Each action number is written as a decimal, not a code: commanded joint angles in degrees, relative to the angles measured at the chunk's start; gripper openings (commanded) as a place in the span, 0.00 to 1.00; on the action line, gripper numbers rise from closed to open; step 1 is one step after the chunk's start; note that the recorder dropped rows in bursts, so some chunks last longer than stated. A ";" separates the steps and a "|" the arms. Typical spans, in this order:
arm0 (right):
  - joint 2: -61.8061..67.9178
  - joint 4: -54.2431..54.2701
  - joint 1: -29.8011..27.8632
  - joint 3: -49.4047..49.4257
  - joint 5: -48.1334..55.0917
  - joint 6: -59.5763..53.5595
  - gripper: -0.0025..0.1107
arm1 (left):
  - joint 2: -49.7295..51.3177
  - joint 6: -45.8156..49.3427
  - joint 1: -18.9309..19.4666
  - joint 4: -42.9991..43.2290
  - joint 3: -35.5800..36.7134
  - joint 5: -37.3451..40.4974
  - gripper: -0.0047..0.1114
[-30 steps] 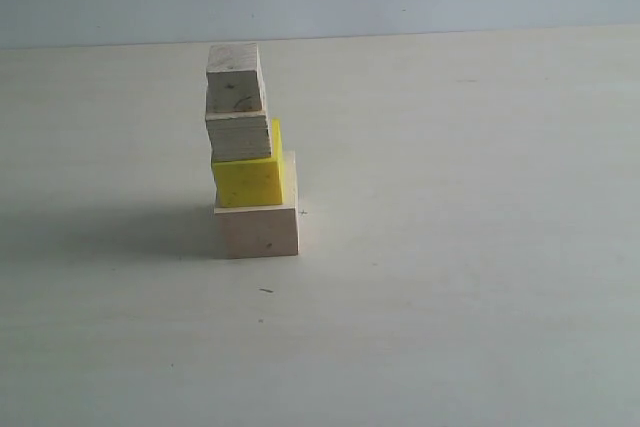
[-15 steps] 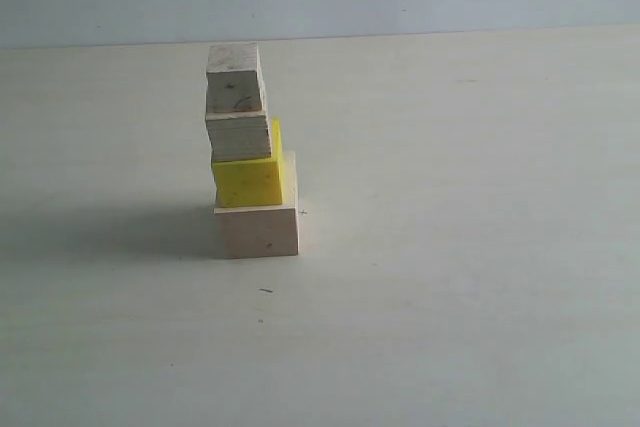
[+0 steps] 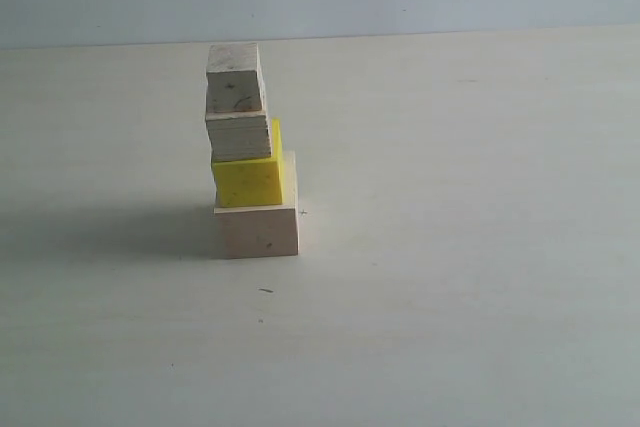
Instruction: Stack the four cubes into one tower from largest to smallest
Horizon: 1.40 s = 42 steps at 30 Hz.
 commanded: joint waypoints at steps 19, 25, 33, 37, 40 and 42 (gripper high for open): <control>-13.50 -3.44 0.05 7.38 24.20 14.19 0.02 | -15.73 -0.53 0.14 -6.31 9.86 -0.39 0.04; -18.02 -3.44 0.05 12.24 21.79 16.77 0.02 | -17.47 -0.53 0.14 -10.59 14.77 -0.29 0.04; -18.02 -3.44 0.05 16.05 21.54 20.34 0.02 | -17.47 -0.53 0.14 -15.45 20.68 -0.17 0.04; -18.02 -3.44 0.05 19.77 21.50 22.33 0.02 | -17.47 -0.39 0.14 -15.45 25.42 -0.30 0.04; -18.02 -3.44 0.05 23.42 22.47 27.44 0.02 | -17.47 -0.39 0.14 -15.45 28.97 -0.30 0.04; -18.02 -3.44 0.05 26.44 24.30 32.37 0.02 | -17.47 -0.39 0.14 -15.45 31.37 -1.16 0.04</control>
